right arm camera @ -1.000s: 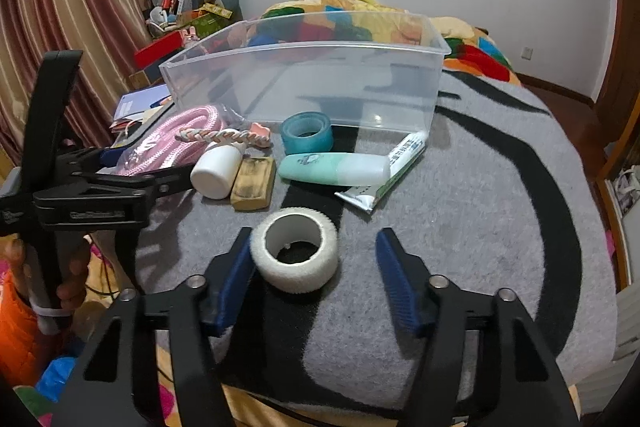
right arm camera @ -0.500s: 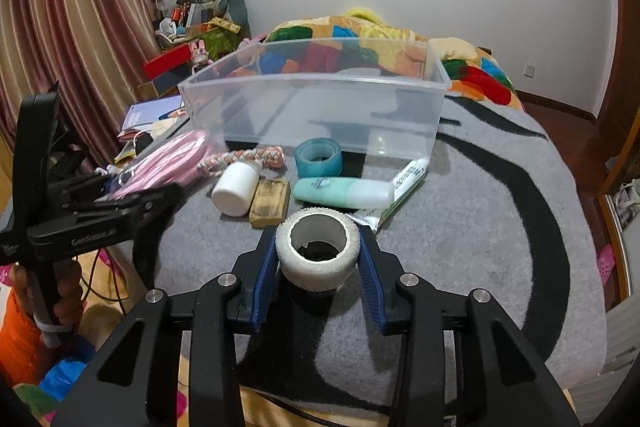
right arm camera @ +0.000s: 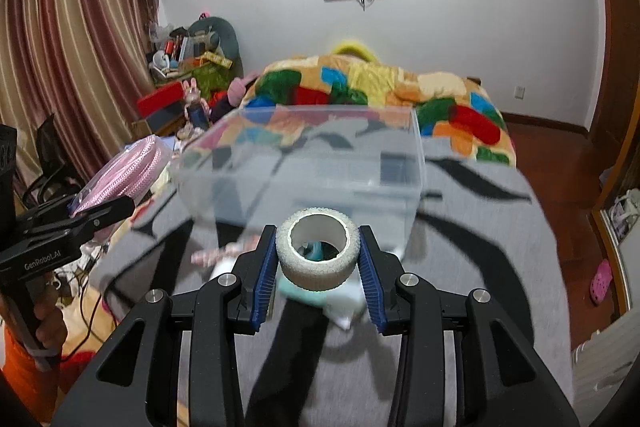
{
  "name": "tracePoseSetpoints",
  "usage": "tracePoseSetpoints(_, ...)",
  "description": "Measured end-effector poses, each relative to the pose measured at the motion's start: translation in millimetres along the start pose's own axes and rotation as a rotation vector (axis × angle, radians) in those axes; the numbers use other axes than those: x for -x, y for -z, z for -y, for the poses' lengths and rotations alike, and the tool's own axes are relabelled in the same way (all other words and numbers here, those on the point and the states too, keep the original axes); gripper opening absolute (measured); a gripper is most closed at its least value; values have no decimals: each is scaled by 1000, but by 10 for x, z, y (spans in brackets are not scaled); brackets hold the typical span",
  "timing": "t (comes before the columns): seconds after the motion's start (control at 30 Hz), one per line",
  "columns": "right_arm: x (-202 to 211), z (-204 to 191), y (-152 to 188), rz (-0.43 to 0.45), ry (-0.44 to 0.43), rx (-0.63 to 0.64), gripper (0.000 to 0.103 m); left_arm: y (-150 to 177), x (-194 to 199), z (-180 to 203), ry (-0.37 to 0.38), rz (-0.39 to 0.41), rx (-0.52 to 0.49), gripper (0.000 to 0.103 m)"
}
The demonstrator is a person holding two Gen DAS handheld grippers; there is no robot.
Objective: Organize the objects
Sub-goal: 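Carry both held items into the clear plastic box and open both tools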
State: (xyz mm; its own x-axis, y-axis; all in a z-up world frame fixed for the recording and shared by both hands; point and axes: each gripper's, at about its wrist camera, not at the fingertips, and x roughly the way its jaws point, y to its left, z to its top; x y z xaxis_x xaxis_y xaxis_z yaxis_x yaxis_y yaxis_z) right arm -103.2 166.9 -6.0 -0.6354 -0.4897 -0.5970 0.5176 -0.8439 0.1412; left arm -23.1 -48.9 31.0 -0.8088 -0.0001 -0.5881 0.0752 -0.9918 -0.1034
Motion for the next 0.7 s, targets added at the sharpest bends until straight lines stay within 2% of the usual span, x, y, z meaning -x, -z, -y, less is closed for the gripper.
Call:
tracePoseSetpoints(0.17, -125, 14, -318, 35, 14, 0, 36, -264, -189, -54, 5, -7, 20, 55)
tracePoseSetpoints(0.33, -374, 55, -568, 17, 31, -14, 36, -488, -408, -68, 22, -16, 24, 55)
tracePoseSetpoints(0.47, -639, 82, -713, -28, 57, -2, 36, -615, -628, -21, 36, -47, 15, 55)
tracePoseSetpoints(0.7, -1054, 162, -746, -139, 50, -6, 36, -695, -1054, 86, 54, -137, 4, 55)
